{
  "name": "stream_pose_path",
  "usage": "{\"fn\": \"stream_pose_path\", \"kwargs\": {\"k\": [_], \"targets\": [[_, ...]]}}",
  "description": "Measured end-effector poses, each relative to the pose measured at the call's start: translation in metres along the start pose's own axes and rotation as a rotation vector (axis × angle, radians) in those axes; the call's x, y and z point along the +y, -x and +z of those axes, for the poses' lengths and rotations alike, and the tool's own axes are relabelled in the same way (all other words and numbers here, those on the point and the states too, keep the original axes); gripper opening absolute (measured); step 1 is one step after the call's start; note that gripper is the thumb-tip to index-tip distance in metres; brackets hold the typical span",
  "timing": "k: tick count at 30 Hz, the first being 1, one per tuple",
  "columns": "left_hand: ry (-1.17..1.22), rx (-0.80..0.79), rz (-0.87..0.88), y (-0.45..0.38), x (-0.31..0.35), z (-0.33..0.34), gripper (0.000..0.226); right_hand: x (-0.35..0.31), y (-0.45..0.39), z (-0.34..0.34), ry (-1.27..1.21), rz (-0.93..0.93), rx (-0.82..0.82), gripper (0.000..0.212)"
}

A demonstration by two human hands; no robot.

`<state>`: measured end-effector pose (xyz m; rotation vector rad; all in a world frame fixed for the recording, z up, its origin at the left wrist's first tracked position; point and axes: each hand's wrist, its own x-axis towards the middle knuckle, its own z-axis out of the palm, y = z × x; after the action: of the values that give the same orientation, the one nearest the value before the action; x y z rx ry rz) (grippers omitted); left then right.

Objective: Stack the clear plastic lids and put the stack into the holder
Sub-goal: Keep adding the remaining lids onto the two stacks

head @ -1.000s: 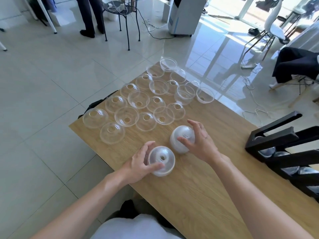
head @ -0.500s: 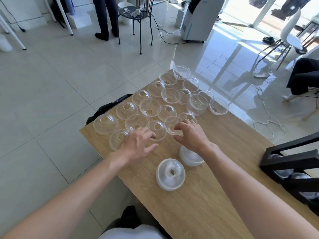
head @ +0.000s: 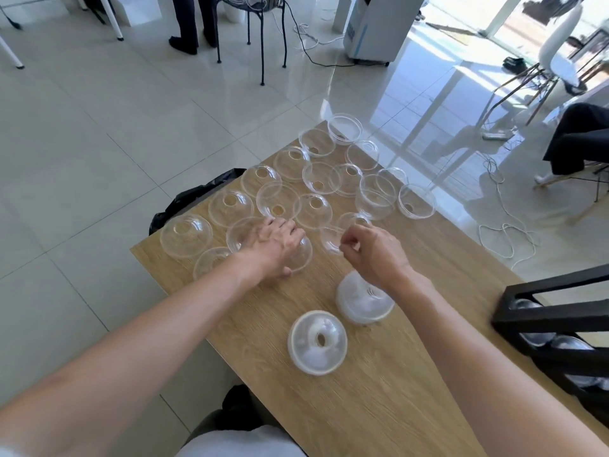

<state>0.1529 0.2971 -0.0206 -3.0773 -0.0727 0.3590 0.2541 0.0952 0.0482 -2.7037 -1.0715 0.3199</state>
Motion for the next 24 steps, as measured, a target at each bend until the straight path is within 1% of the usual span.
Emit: {"fn": "stream_pose_path", "kwargs": {"k": [2,4,8,10,12,15,18,21,24], "targets": [[-0.029,-0.016,-0.001,-0.002,0.002,0.000,0.086,0.012,0.011,-0.013,-0.191,0.050,0.046,0.006],[-0.061,-0.029,0.001,-0.005,0.005,0.000,0.087,0.025,0.022,-0.024,-0.447,0.155,0.062,0.008],[-0.060,0.002,0.036,-0.007,0.008,-0.001,0.080,0.051,0.045,-0.033,-0.956,0.373,0.086,0.016],[-0.035,0.042,0.063,-0.004,0.011,-0.005,0.079,0.065,0.058,-0.033,-1.171,0.469,0.051,0.018],[0.043,0.082,0.082,0.004,0.016,-0.013,0.083,0.076,0.071,-0.029,-1.331,0.557,-0.031,0.022],[0.212,0.188,0.096,0.025,0.025,-0.033,0.088,0.085,0.088,-0.016,-1.394,0.633,-0.108,0.023],[0.459,0.271,0.094,0.058,0.030,-0.052,0.089,0.083,0.096,-0.003,-1.373,0.665,-0.096,0.020],[0.642,0.226,0.126,0.097,0.043,-0.058,0.088,0.079,0.098,0.008,-1.258,0.660,-0.031,0.017],[0.691,0.155,0.186,0.128,0.060,-0.048,0.086,0.076,0.097,0.015,-1.146,0.632,0.019,0.018]]}}
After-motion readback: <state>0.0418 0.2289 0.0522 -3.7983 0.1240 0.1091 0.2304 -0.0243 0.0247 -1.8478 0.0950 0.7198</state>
